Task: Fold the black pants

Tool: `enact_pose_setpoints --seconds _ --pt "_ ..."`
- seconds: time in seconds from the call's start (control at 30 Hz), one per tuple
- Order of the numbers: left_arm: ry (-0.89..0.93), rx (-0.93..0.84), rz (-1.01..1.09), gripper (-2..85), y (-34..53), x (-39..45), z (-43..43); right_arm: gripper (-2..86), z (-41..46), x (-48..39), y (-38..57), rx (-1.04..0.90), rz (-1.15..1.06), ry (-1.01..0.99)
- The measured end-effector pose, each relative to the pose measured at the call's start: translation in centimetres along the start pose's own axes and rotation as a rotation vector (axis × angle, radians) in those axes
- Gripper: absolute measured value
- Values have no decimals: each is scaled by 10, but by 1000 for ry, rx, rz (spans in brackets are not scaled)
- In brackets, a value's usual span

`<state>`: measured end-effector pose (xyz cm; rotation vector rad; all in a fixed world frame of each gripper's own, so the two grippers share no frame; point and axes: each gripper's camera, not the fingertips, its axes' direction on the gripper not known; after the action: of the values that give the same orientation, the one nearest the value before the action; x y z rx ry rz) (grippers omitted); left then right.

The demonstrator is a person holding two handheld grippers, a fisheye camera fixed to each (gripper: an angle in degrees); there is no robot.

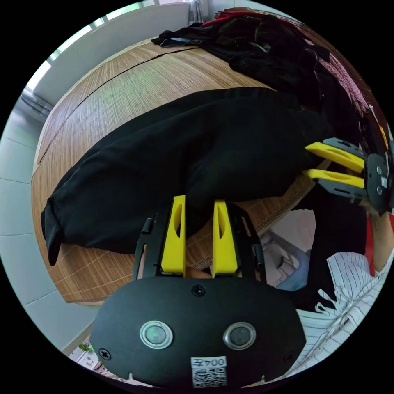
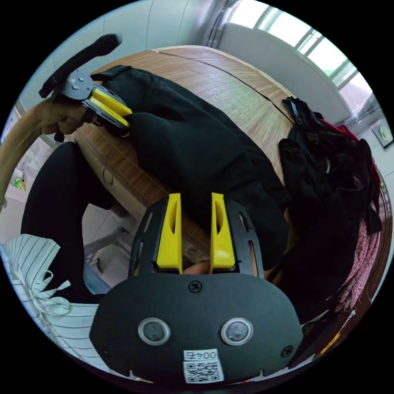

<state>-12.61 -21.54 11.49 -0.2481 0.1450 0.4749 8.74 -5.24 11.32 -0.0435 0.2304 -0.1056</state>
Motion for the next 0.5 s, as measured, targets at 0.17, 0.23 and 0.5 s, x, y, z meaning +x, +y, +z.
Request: enact_pose_setpoints --seconds 0.17,0.23,0.5 --pt "-50 119 117 92 20 4 -42 131 -34 87 30 39 95 -31" --pt "-59 172 131 93 15 0 -47 132 -29 107 24 17 69 -15" --pt "-142 91 235 124 -65 -4 14 153 16 128 -42 -73 -68 -132"
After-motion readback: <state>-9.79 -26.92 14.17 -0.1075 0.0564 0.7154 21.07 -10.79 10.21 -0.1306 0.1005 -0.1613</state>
